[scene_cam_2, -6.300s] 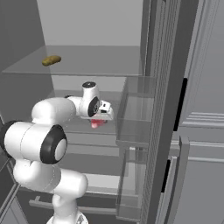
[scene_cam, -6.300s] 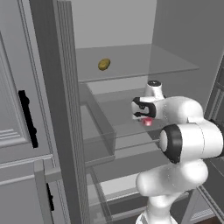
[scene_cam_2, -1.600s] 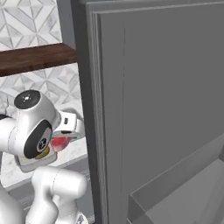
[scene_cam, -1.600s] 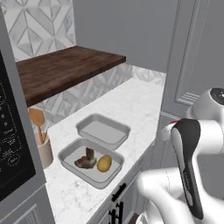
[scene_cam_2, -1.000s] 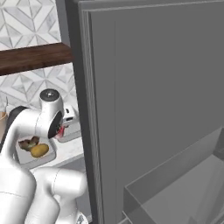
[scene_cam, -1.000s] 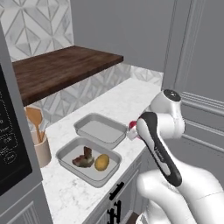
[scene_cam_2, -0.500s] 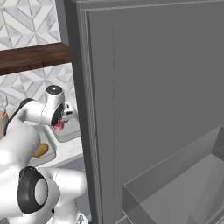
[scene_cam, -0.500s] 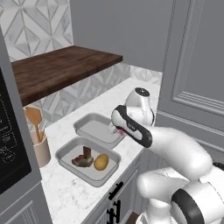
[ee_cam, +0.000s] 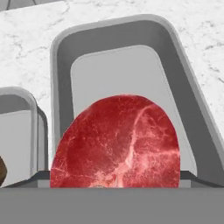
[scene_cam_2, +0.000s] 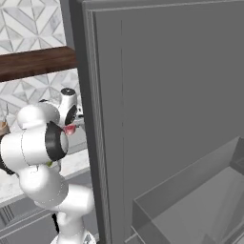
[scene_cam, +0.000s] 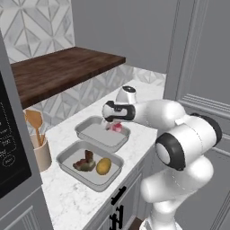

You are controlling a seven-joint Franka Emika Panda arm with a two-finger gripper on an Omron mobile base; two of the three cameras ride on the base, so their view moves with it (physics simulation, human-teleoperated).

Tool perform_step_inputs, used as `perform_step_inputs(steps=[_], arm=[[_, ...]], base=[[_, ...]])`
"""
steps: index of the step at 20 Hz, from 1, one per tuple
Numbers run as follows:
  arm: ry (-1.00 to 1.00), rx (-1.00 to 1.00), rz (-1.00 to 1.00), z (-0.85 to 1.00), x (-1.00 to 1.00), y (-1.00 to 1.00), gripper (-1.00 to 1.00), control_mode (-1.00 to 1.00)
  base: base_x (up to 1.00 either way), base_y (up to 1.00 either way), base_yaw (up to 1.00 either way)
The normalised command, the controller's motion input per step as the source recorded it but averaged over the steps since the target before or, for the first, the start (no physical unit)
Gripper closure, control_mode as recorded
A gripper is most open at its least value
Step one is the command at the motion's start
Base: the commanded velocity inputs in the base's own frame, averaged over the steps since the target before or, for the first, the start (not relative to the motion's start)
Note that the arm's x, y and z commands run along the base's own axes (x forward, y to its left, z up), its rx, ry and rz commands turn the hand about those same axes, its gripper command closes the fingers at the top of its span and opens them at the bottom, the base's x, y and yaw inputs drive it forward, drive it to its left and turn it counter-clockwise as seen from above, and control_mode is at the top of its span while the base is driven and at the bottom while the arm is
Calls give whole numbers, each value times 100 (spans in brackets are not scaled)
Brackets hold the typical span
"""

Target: Place one potato and one steak in each tupperware on the nearby counter, to pack two identical lunches.

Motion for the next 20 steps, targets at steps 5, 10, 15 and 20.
perform_step_inputs(steps=[5, 10, 15, 20], arm=[[-3, -9, 0, -60, 64, 28, 100, -100], [3, -1, 0, -27, 64, 6, 100, -100], [8, 0, 0, -44, 49, 0, 100, -100], [3, -2, 0, -34, 26, 7, -100, -100]], base=[[0, 0, 0], [0, 0, 0], [0, 0, 0], [0, 0, 0]])
